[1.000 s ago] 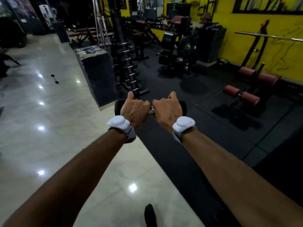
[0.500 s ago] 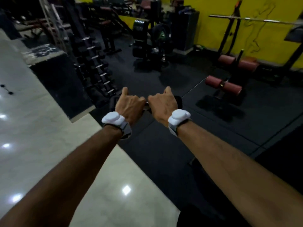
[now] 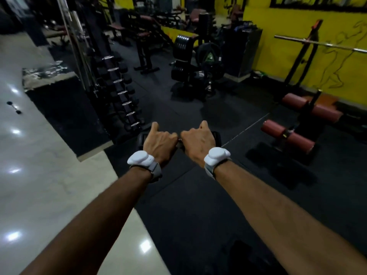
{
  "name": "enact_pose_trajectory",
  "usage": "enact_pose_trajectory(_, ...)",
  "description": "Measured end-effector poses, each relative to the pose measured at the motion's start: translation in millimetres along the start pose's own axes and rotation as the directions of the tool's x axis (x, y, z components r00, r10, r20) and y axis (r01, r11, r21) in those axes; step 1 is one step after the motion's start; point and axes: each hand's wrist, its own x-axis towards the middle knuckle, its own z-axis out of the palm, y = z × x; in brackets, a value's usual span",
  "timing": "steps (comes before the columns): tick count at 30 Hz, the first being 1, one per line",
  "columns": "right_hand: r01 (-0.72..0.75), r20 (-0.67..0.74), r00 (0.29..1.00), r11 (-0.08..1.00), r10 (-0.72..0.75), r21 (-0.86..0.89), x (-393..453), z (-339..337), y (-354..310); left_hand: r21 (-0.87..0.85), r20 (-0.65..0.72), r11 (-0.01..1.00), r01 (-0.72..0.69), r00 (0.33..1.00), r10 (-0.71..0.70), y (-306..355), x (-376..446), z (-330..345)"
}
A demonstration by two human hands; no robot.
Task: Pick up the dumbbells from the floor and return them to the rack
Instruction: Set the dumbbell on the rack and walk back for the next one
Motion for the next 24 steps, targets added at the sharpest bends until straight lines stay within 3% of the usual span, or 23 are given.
enact_pose_trajectory(6, 0.058, -0.059, 0.997, 0.998, -0.057, 0.011, 66.7, 16.4, 11.6, 0.025, 0.014, 1.0, 0.019, 1.0, -0.019, -30.1, 49.0, 15.3)
enact_pose_trajectory(15, 0.134, -0.046, 0.99, 0.991, -0.133, 0.019, 242.1, 75.3, -1.5, 0.046, 0.073, 0.995, 0.093, 0.993, -0.096, -121.2, 162.8, 120.0)
enact_pose_trajectory(24, 0.104, -0.049, 0.994, 0.994, -0.102, 0.046, 401.7, 92.5, -13.7, 0.022, 0.069, 0.999, 0.037, 0.997, -0.038, -230.6, 274.9, 178.0)
